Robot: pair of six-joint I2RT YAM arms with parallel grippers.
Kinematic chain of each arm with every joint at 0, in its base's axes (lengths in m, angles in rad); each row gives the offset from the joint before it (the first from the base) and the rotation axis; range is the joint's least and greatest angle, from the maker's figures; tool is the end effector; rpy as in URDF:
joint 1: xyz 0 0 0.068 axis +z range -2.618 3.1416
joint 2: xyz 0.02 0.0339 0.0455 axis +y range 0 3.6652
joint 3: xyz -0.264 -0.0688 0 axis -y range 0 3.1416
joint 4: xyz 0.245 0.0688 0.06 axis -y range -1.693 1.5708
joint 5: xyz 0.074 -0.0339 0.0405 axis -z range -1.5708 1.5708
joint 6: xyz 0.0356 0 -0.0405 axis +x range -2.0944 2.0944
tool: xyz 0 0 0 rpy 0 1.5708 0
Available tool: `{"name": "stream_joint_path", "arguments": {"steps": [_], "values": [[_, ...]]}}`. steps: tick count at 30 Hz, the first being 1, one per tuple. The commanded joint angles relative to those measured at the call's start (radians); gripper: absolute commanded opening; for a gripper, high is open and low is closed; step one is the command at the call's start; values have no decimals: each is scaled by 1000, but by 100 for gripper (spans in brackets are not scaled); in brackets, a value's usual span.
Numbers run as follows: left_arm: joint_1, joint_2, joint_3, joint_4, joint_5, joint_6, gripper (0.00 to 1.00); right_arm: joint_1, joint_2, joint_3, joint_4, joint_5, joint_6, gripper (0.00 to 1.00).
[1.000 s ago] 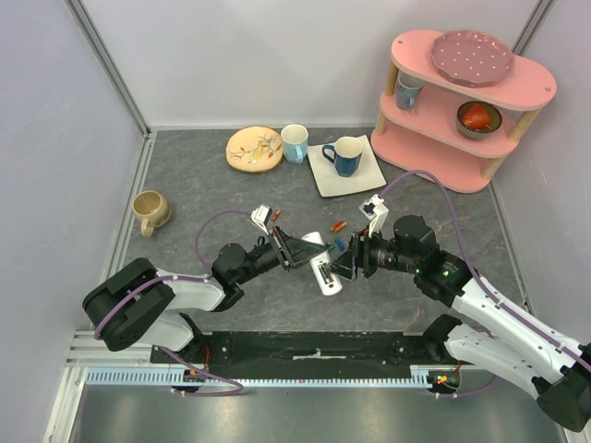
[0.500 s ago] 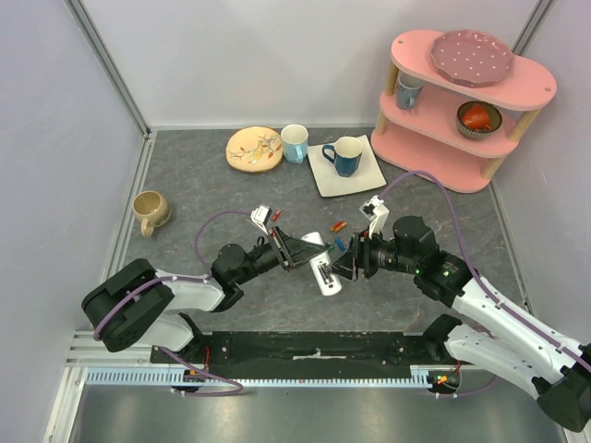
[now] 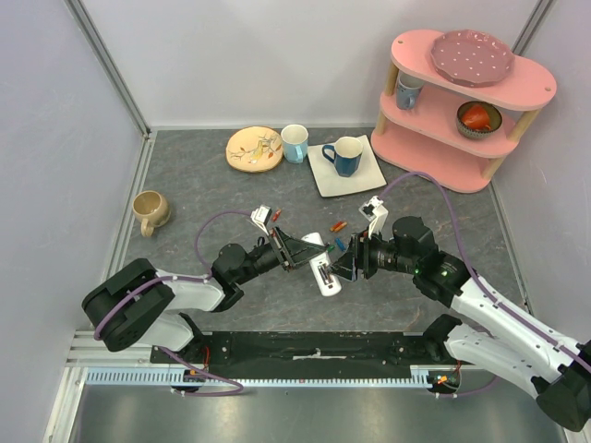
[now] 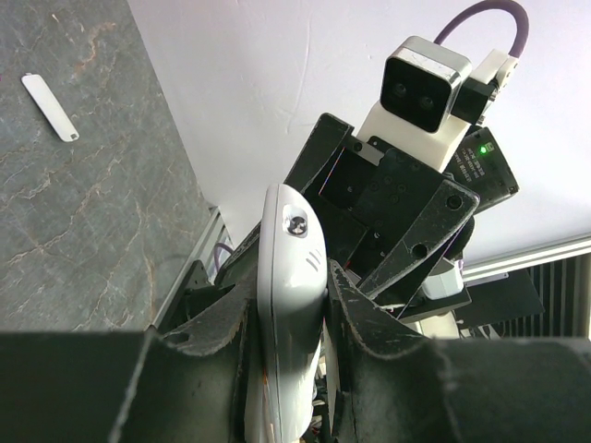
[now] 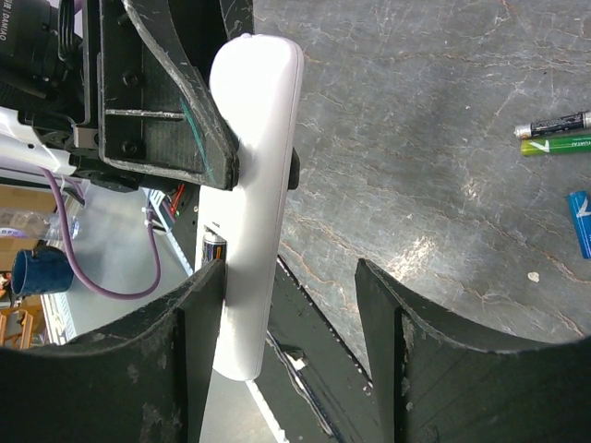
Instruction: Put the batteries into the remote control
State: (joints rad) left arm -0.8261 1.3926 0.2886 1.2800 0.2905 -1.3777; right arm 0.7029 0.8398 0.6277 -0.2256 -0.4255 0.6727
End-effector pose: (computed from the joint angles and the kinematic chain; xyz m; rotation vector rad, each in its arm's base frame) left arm 0.1575 -0.1859 0.2005 -0.1796 1.7382 -1.9466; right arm 0.1372 0.1355 0.2720 -0.3351 2.1929 1.2543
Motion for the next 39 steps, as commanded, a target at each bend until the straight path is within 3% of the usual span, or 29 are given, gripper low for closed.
{"name": "stream_joint_path", "arguments": {"steps": [1,17,24,25,31,39], "values": [[2,0,47,340,-16,20,2,1,13,-17,29,-32,2,66],[2,-43,0,286,-39,68,2,1,-5,95,-124,131,-68,72],[4,-147,12,17,-73,138,2,3,25,262,-311,264,-205,71],[4,-159,32,-98,-77,144,2,1,34,291,-342,269,-231,70],[4,-233,110,-431,-137,200,2,10,74,355,-382,292,-280,67],[4,-224,178,-605,-188,209,2,130,102,428,-386,370,-303,67]]}}
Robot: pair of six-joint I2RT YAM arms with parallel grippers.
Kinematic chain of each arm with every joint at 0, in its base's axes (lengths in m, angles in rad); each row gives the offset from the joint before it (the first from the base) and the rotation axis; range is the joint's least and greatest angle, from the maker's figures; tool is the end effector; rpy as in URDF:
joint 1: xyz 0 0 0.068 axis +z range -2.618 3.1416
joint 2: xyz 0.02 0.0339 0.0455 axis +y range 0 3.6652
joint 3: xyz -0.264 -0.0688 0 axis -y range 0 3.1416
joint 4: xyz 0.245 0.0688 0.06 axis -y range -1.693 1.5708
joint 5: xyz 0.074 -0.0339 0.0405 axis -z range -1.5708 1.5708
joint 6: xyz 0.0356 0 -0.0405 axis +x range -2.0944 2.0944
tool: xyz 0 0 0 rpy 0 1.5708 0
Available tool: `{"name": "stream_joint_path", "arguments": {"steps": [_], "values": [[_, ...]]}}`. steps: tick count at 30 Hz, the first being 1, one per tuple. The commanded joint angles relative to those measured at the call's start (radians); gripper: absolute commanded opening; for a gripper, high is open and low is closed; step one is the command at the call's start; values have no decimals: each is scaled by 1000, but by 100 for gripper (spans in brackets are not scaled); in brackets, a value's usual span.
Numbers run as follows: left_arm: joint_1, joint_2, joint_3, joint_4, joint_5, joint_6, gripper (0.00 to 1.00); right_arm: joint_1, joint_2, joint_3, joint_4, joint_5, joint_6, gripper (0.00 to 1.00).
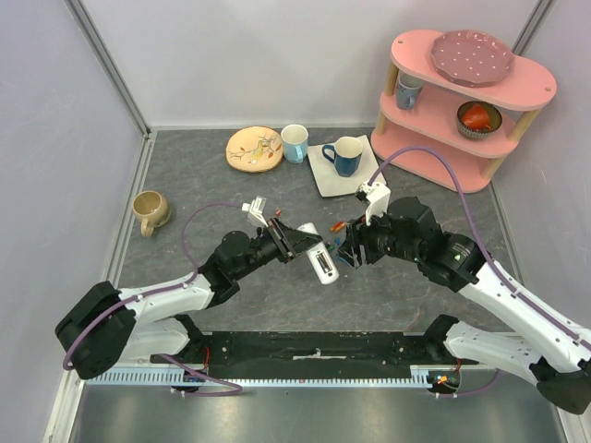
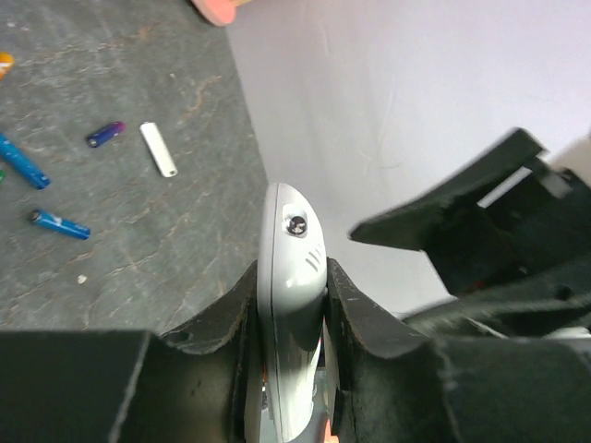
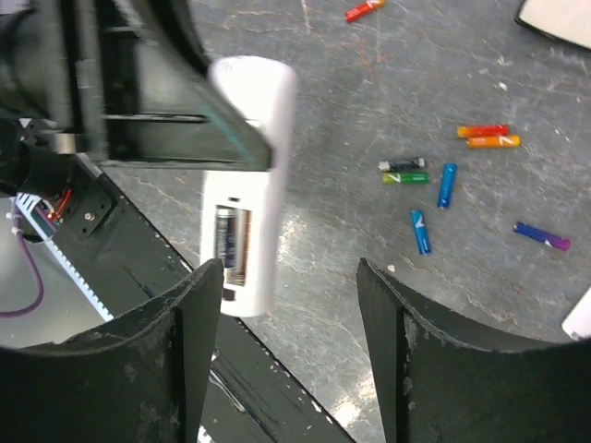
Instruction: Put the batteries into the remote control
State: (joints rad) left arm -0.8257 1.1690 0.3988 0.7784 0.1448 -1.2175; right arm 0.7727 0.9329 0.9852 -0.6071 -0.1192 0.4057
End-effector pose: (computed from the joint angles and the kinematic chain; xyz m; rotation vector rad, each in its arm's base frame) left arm 0.1614 -0.1825 0.2298 -0.2262 1.8314 -1.6524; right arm 0.1383 0.1407 0.3407 -0.4803 2.1816 0.8015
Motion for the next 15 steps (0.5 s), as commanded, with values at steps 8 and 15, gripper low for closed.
{"name": "stream_joint_path", "arguments": {"steps": [8,15], "values": [[3,29,87,-110,-48,16,2,201,56,70,21,113,-8,80],[4,52,75,-48,-39,-23,2,301,90,35,93,214,36,78]]}}
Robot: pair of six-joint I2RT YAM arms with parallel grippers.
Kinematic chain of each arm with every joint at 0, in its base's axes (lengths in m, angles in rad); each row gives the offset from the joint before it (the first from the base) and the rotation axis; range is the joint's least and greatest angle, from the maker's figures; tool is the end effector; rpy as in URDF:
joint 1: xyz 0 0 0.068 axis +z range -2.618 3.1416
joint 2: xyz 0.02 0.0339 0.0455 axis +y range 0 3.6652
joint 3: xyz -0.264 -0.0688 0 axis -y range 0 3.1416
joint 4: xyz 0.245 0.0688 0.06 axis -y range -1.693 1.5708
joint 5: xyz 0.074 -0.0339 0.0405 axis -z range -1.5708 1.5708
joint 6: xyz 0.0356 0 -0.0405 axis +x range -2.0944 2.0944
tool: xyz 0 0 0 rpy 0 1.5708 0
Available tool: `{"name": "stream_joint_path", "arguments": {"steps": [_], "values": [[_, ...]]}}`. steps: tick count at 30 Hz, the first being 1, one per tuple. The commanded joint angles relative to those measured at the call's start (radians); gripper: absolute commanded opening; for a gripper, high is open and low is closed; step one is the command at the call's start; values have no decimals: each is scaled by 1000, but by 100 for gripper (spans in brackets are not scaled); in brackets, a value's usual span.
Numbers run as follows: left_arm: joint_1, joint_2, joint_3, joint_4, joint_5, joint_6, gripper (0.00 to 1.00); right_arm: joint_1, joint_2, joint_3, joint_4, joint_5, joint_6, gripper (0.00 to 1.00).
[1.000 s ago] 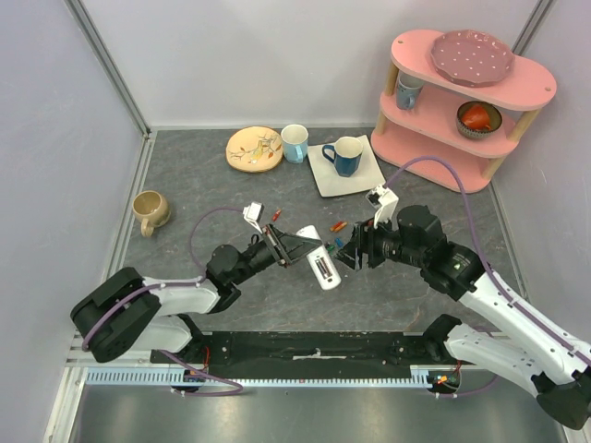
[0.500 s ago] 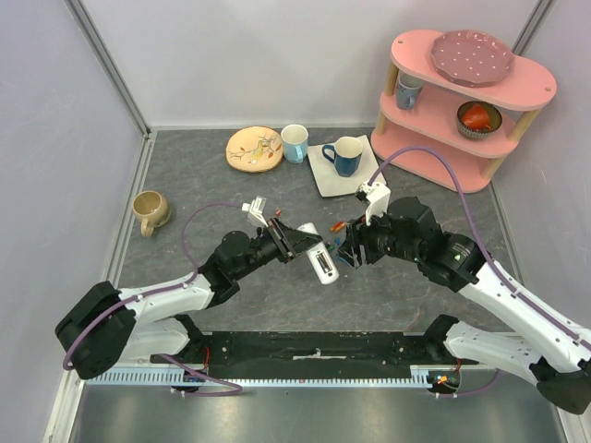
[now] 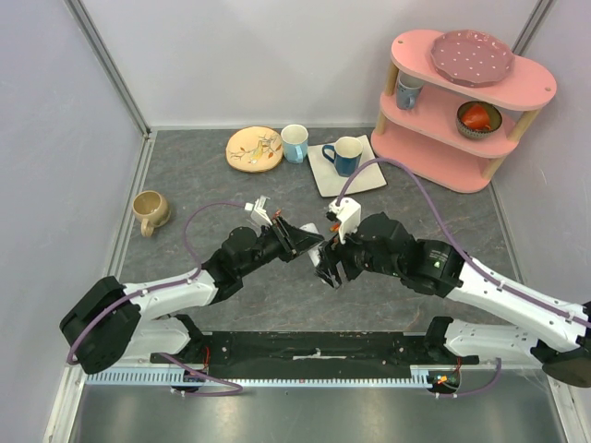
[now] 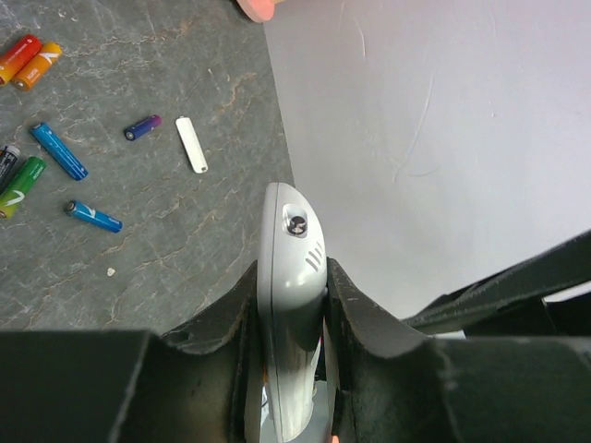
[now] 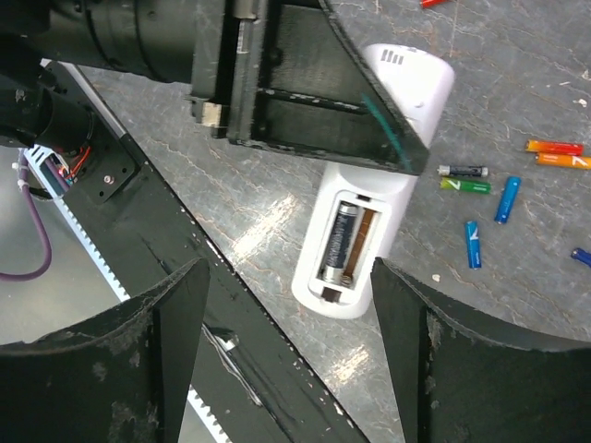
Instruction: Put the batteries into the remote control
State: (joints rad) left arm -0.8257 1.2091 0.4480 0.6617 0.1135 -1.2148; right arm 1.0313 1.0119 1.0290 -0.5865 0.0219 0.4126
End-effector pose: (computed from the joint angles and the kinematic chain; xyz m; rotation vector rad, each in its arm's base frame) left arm 0.1694 -0.1896 0.2240 -0.2787 1.9331 -1.5627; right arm 0.1118 0.1851 0.3424 -0.6734 2.1513 0.7966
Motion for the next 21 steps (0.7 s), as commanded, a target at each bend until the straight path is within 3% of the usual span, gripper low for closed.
{"name": "stream_joint_path", "arguments": {"steps": [1,21], "values": [[3,13,27,70,-5,-34,2,53,25,-9,76,88,34,78],[5,-11,23,84,-9,-54,2,127,96,-24,51,211,54,69]]}}
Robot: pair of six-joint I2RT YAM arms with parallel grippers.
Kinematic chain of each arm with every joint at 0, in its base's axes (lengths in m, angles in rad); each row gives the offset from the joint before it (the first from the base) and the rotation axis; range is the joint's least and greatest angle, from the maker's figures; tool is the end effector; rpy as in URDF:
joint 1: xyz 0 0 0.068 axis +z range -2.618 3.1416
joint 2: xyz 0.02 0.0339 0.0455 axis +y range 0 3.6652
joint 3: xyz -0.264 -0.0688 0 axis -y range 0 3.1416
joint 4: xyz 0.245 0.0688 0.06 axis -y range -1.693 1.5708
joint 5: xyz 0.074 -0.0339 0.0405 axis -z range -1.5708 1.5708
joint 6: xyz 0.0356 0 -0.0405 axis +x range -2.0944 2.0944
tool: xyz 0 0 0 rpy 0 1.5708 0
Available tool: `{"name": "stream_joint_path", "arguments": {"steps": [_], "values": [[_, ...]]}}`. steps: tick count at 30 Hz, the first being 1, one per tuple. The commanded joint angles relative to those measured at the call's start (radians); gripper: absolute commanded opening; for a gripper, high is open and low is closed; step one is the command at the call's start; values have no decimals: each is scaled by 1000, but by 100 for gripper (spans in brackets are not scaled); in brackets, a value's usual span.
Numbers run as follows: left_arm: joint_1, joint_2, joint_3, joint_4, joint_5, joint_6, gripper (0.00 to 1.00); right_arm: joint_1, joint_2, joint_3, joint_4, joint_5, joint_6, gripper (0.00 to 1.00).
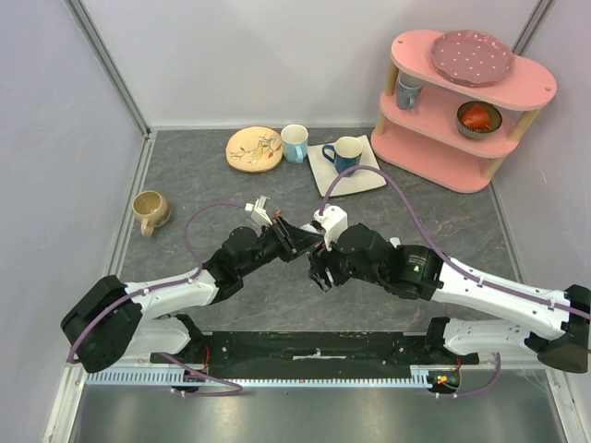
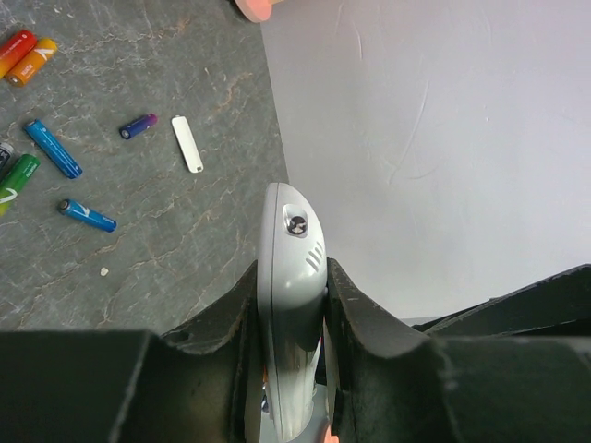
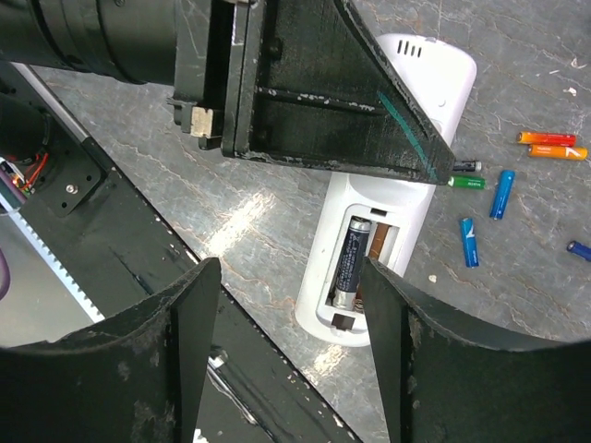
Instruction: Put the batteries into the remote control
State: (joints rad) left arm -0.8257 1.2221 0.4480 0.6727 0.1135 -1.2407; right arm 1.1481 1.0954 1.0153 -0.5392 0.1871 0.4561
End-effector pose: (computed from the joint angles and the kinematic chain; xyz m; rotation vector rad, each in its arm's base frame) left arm 0.1704 -0.1907 0.2222 -0.3054 1.9388 -1.5780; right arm 0.1032 0.2134 0.3252 -0.6647 2.1665 0.6907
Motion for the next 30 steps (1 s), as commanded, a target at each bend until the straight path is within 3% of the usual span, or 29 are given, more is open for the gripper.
{"name": "stream_joint_path", "arguments": {"steps": [1,30], "values": [[5,-24,23,71,-9,-28,2,13,14,-12,7,46,9,69],[5,-35,17,82,-20,-32,2,38,31,-26,5,63,26,56]]}}
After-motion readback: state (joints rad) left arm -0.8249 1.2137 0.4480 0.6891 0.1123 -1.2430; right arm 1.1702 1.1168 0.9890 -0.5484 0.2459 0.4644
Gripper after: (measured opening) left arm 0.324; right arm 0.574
